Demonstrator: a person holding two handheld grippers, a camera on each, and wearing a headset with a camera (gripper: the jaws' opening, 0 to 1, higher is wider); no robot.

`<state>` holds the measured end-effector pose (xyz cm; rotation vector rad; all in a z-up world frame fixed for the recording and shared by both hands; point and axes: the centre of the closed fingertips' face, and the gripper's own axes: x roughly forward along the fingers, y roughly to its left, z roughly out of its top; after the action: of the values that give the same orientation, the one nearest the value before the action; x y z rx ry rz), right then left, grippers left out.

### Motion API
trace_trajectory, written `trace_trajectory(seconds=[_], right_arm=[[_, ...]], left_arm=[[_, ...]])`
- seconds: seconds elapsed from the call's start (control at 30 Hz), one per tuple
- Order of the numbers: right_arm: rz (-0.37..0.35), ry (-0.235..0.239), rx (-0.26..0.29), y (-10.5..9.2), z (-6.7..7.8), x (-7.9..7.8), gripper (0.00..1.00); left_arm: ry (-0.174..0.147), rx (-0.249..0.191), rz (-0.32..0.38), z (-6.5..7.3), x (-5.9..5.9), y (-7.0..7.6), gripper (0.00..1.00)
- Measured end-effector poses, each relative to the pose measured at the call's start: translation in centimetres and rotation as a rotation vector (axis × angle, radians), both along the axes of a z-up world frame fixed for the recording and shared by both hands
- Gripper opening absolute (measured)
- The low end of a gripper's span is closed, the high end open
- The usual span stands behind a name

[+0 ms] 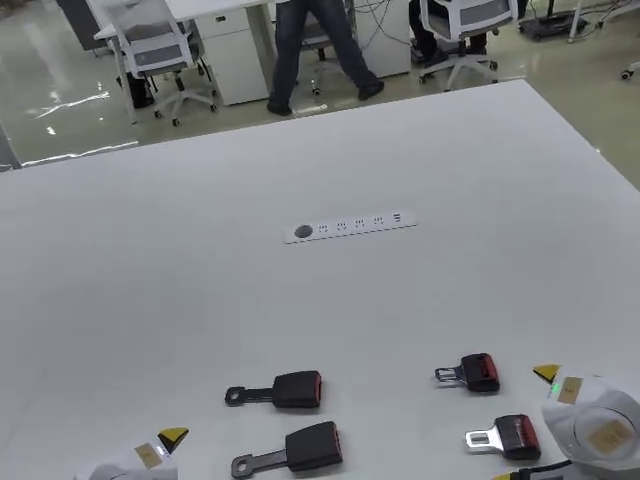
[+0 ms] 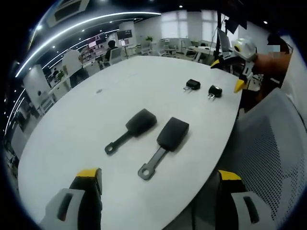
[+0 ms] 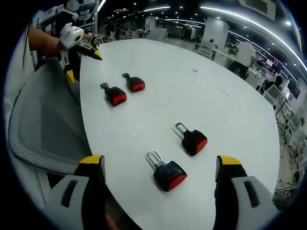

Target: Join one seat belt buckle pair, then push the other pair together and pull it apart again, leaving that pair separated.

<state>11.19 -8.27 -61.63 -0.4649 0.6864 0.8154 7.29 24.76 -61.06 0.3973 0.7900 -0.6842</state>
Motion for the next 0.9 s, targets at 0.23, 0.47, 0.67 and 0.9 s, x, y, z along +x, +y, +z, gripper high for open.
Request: trace_trajectory(seconds=[0.23,0.47,0.67,0.9], right_arm=[[-0.008,0.019,0.050,0.3,0.0,-0.1,0.93],[0.006,0.014,0.031,0.9,0.2,0.3,0.92],[0.021,0.025,0.034,1.6,-0.2,0.2,0.89],[0.047,0.037,0.031,2.2,-0.6,-0.2,0.86]], left_arm=[[-0.004,0.003,-0.004,0.0,0.1,-0.2,0.99],[0.004,-0.003,0.000,-0.1,0.1,-0.1,0.99],[0.000,-0.002,0.002,-0.2,0.4,0.0,0.98],[0.004,-0.019,0.019,-0.3,0.9,-0.1,0.98]])
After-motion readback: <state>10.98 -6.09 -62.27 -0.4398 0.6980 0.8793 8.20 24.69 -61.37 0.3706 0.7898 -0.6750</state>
